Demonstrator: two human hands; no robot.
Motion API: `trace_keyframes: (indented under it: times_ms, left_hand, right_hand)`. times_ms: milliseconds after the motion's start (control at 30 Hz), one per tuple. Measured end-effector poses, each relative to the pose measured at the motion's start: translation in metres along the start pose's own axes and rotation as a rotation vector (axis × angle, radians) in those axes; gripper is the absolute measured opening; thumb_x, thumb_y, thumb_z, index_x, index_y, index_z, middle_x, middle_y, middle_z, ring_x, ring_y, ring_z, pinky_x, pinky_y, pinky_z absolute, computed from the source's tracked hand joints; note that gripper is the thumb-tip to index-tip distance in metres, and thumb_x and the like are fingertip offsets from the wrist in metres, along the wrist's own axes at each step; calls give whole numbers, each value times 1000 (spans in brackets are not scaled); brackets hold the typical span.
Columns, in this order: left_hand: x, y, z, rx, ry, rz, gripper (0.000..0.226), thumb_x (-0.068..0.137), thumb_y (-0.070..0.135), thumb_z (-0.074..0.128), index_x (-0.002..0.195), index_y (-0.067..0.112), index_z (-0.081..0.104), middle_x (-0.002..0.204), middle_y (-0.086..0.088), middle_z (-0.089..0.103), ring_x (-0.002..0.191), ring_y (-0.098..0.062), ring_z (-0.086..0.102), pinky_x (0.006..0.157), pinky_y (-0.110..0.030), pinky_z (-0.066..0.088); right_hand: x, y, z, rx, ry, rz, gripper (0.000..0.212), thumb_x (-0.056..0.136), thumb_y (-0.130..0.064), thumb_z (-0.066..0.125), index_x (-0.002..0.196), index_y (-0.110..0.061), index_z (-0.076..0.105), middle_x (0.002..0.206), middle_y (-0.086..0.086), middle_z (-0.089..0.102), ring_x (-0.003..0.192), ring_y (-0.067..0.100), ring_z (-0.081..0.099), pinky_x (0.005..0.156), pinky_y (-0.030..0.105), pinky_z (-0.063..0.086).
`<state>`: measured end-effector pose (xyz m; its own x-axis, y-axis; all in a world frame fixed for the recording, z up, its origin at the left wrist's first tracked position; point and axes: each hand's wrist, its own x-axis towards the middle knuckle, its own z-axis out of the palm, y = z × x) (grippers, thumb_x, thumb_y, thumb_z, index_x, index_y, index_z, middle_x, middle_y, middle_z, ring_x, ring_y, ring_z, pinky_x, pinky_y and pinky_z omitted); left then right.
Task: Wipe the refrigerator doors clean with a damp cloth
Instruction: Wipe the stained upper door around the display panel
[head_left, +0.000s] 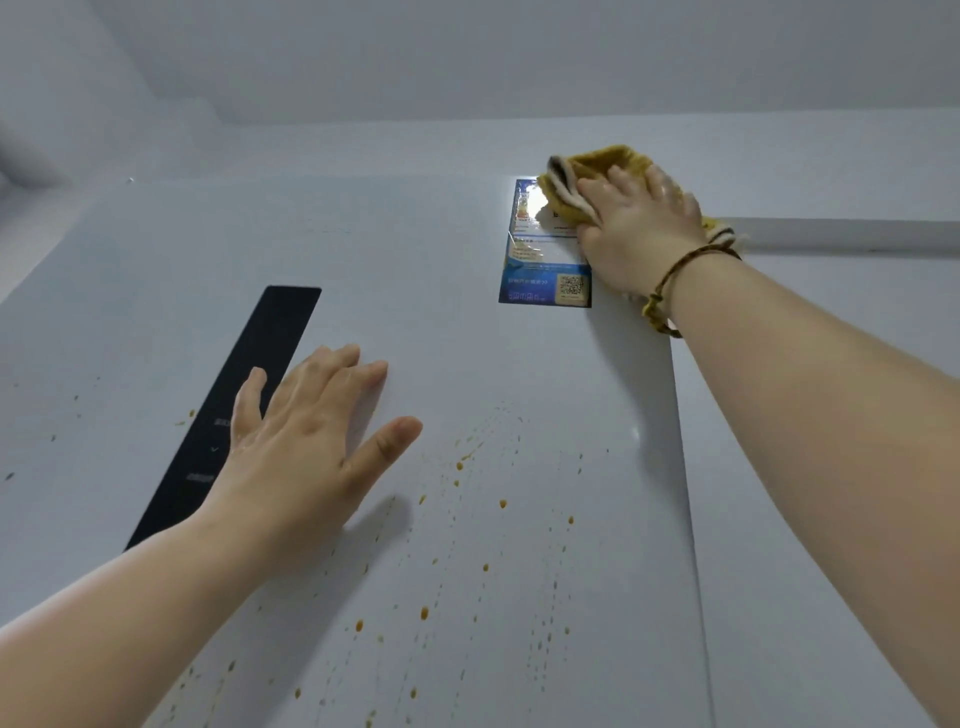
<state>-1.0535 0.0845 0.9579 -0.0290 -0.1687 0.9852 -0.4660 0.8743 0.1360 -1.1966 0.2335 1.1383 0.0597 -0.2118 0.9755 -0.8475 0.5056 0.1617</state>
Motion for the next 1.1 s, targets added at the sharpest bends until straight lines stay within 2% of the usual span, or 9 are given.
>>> trace_keyframes:
  times_ms: [167,300,567,700,800,867,900,1000,1100]
  left_hand:
    - [-3,1,2,-24,-6,-3,123,39,92,-15,142,35,20,153,16,9,122,16,-10,105,-21,-23]
    - [-5,6,4,-9,-20,-17,104,53,80,0,144,32,16,154,12,5,135,6,-9,108,-27,-21]
    - [-7,4,0,6,-46,-13,98,57,74,-2,145,32,14,155,12,3,139,1,-8,108,-30,-22]
    - [-7,3,-1,40,-59,-10,100,56,74,-4,145,31,9,155,12,0,140,-2,-9,109,-32,-21]
    - [-9,2,-1,53,-62,-2,100,56,74,-4,145,31,8,155,11,-1,140,-3,-10,108,-33,-22]
    - [-8,2,0,45,-58,-6,101,56,75,-3,145,30,9,155,11,0,141,-4,-10,108,-33,-22]
    - [-8,3,1,45,-55,-8,101,56,75,-3,145,30,10,155,10,0,141,-4,-9,109,-33,-22]
    - [-8,3,2,55,-39,-12,101,56,74,-3,146,29,10,155,10,1,141,-5,-9,109,-34,-21]
    - [-9,2,3,55,-40,-14,100,58,73,-3,146,29,10,155,9,1,141,-5,-9,109,-34,-21]
  right_hand:
    - [-73,-3,14,-1,-3,-299,48,96,-37,30,142,-39,20,155,-13,4,143,13,-4,115,34,-4]
    - [-120,2,17,63,-31,-476,60,79,-48,20,136,-39,37,151,-13,23,143,14,9,111,28,-2]
    - [-110,-2,21,104,40,-148,45,92,-32,35,137,-34,37,153,-7,21,143,18,8,113,33,3]
    - [-154,0,34,18,188,-532,47,76,-32,39,117,-24,60,128,7,58,121,36,50,99,40,20]
    - [-151,25,29,-32,136,-677,41,79,-32,40,118,-26,54,126,7,60,118,35,53,100,42,31]
    - [-132,35,25,-51,115,-609,49,78,-34,39,120,-21,59,129,10,56,121,39,49,101,49,39]
    - [-122,36,21,-22,85,-504,54,78,-37,37,124,-19,57,135,10,51,128,37,43,104,54,35]
    - [-103,26,21,187,68,-170,62,75,-38,31,135,-27,43,151,0,28,142,22,14,117,43,10]
    - [-122,7,31,216,81,-150,65,73,-35,30,137,-30,40,153,-3,22,143,21,7,116,39,-1]
